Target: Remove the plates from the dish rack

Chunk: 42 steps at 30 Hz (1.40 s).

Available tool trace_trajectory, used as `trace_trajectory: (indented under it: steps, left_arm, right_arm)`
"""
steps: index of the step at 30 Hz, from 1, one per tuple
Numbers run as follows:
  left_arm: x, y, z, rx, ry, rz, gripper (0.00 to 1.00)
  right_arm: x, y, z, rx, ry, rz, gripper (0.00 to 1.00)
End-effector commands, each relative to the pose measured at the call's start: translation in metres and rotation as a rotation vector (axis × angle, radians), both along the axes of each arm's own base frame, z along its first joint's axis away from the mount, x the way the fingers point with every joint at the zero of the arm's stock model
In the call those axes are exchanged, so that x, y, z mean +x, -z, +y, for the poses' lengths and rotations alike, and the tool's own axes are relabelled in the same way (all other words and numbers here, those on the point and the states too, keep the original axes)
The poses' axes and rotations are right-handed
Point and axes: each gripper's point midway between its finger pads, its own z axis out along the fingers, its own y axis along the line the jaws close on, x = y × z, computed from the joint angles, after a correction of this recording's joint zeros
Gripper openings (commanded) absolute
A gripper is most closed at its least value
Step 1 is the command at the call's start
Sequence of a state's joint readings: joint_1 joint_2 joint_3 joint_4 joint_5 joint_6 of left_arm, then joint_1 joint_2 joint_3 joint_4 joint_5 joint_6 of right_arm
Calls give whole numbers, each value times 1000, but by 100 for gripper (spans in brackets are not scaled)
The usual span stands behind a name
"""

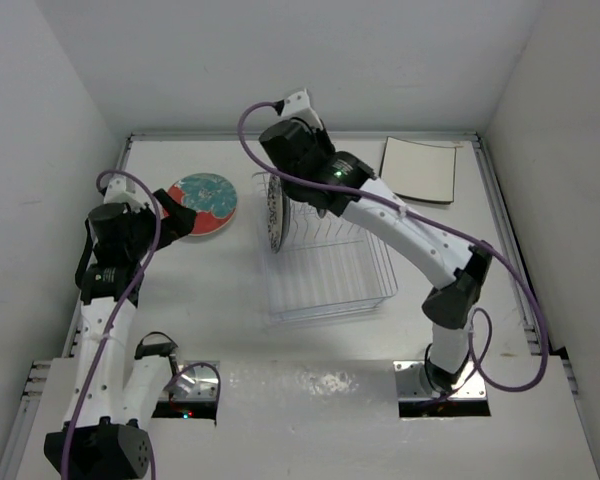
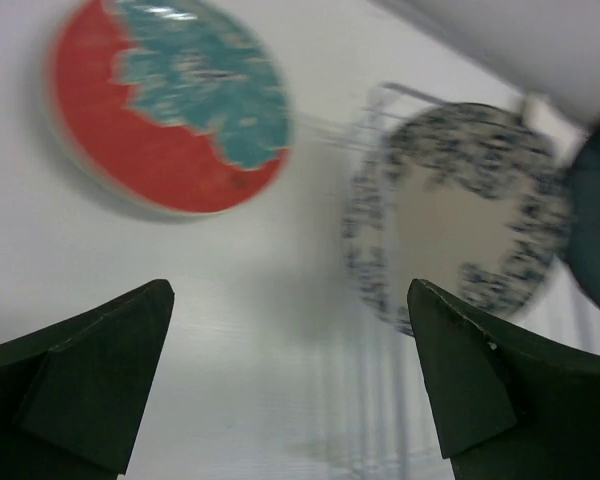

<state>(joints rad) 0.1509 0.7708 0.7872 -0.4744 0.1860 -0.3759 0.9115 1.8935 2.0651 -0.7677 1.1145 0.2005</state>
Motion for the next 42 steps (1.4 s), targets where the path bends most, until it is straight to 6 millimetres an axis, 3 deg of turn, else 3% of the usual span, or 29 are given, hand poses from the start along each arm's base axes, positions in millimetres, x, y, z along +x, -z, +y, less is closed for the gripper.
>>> trace_trajectory:
  steps: [1,2,3,4,5,7,12,14,19,23,25,33,38,39,41,42]
  left_arm:
    - [-1,-53,-67,-164,363,-231,100]
    - [-12,-66,-89,-224,501,-276,100]
    - [-14,-83,-98,-262,555,-350,100]
    - [-18,-95,-102,-265,595,-401,100]
    - [-23,-108,-107,-259,643,-453,100]
    - [-28,-116,-111,-252,681,-478,100]
    - [-25,-107,-116,-283,713,-425,100]
    - [-27,-100,-118,-296,733,-414,99]
    - [-51,-114,-135,-355,855,-466,97]
    - [-60,-120,-141,-355,895,-480,91]
    - [-62,-117,-143,-357,899,-471,82]
    - [-51,-94,-144,-385,889,-385,65]
    - [-53,-92,-146,-401,902,-372,48]
    - [-55,-92,-146,-402,915,-380,36]
    - [-58,-95,-147,-416,922,-384,22]
    - [-58,-98,-147,-414,924,-391,6]
  right_arm:
    - [-27,-96,-32,216,-15,-176,0]
    - [-37,-107,-37,275,-59,-180,0]
    - [-43,-105,-25,321,-157,-137,0]
    - [-54,-116,-27,394,-202,-142,0]
    - [-60,-114,-21,423,-251,-114,0]
    - [-76,-114,2,523,-401,-48,0]
    - [-114,-129,38,712,-661,43,0]
    - [-119,-132,44,754,-700,49,0]
    - [-138,-137,66,870,-831,90,0]
    - [-141,-139,73,922,-865,86,0]
    - [-146,-141,77,954,-903,80,0]
    - [-150,-152,79,994,-945,42,0]
    - [-140,-151,70,995,-919,10,0]
    - [-137,-150,67,1000,-920,1,0]
    - [-133,-149,63,1008,-910,-6,0]
    - [-131,-144,61,1009,-899,-3,0]
